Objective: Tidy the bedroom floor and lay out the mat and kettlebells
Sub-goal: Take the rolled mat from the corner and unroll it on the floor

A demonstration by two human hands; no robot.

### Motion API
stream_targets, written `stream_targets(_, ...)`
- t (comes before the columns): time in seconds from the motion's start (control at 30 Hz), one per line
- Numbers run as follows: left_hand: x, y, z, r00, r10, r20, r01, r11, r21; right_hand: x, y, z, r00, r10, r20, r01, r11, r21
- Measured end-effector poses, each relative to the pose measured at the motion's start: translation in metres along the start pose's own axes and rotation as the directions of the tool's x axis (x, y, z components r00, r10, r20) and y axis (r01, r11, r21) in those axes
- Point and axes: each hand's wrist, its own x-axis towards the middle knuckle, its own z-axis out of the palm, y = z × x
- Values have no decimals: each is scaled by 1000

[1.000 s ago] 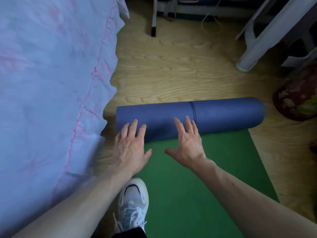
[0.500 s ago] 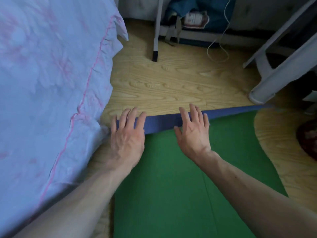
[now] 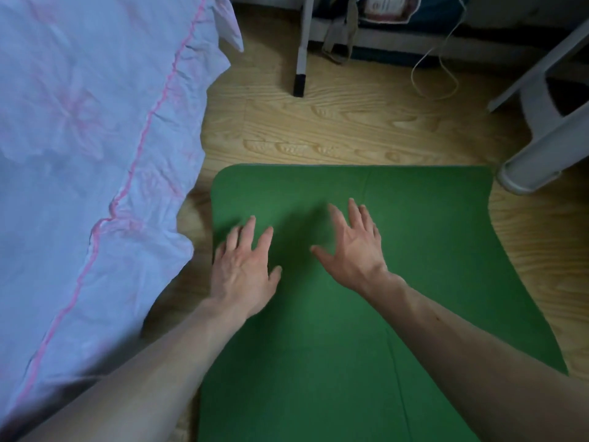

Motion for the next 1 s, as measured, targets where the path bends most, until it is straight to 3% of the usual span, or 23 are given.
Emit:
stream_targets(0.1,6,3,15,970,-52,239,53,999,4,4,15,19,977,69,200,-72,997,6)
stream_targets(0.17,9,6,17,957,-66,282,61,998,23,3,25,31,951,83,299,-98,995,34)
stream_targets(0.3,7,11,-12,954,-112,277,134,989,-61,0,27,25,976,54,209,-82,989,126)
stream_targets(0.4,-5,15,-74,988,-46,148,58,995,-76,-19,7,-25,995,38,96,-61,966,251)
stream_targets(0.6,-65,54,-288,999,40,-1,-40,991,-127,-107,-37,-232,996,85,-41,-63,926,372)
stream_targets(1.0,-168,154,-663,948,103,-301,-194,938,-289,-223,-165,-627,935,-124,-332,259,878,402)
